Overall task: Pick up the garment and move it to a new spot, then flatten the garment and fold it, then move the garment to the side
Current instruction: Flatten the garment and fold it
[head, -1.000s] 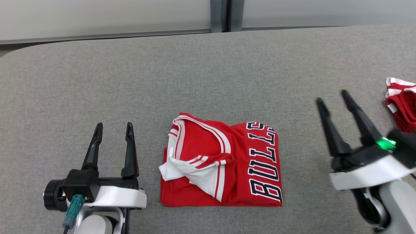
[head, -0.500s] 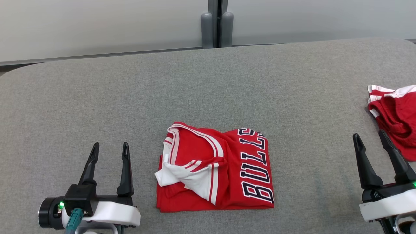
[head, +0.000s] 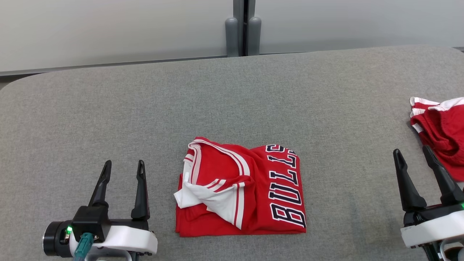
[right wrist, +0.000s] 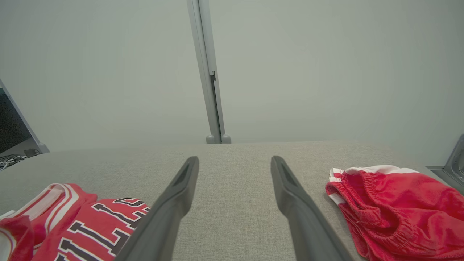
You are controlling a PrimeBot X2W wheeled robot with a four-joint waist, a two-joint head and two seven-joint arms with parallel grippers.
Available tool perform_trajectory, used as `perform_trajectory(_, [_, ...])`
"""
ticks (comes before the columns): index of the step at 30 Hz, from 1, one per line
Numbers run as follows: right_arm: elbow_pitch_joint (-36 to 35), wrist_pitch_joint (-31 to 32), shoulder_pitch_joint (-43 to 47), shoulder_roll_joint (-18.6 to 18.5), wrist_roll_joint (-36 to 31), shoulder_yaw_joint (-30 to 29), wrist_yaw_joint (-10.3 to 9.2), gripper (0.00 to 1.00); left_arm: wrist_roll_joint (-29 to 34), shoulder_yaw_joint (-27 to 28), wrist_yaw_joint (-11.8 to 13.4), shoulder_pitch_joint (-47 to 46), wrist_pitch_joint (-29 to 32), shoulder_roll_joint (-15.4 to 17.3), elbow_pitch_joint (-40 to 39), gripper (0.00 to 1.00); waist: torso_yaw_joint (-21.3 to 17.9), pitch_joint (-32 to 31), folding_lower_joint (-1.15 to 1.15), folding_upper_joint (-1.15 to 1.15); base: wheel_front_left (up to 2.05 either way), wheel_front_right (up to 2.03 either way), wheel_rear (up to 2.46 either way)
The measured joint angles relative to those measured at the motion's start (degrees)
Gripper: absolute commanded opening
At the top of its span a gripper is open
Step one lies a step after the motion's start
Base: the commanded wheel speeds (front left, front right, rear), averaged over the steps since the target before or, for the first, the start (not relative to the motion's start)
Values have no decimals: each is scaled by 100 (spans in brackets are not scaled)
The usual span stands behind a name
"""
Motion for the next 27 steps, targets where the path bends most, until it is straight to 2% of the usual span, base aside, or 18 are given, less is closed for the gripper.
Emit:
perform_trajectory(1, [-2,9,-1,0,-9,5,0,100,-5,-4,1,0,3,1,-9,100,4,-1,0,0,0,0,0])
perform_trajectory(2, [1,32,-3,-4,-15,34,0,47,-5,-10,21,0,3,1,-19,100,7,1,0,0,0,0,0])
perform_trajectory(3, [7,52,-8,0,-15,68,0,13,-5,-16,25,-1,11,1,-31,100,13,9,0,0,0,0,0])
perform_trajectory(4, [23,87,-22,-5,-15,147,0,0,-5,-27,26,-3,19,0,-44,100,20,24,0,0,0,0,0])
perform_trajectory(8, [188,187,-254,116,52,906,0,0,-5,-69,44,-77,20,-8,-73,100,55,121,0,0,0,0,0])
perform_trajectory(14, [753,135,-844,523,355,2252,0,0,-5,-187,47,-266,-7,-63,-47,100,208,291,0,0,0,0,0])
perform_trajectory(22, [1694,103,-1605,931,828,3499,0,0,-66,-298,49,-440,-107,-153,114,100,416,446,0,0,0,0,0])
perform_trajectory(27, [1901,271,-1861,1043,1198,4407,0,0,-75,-314,51,-475,-158,-168,174,100,475,512,0,0,0,0,0])
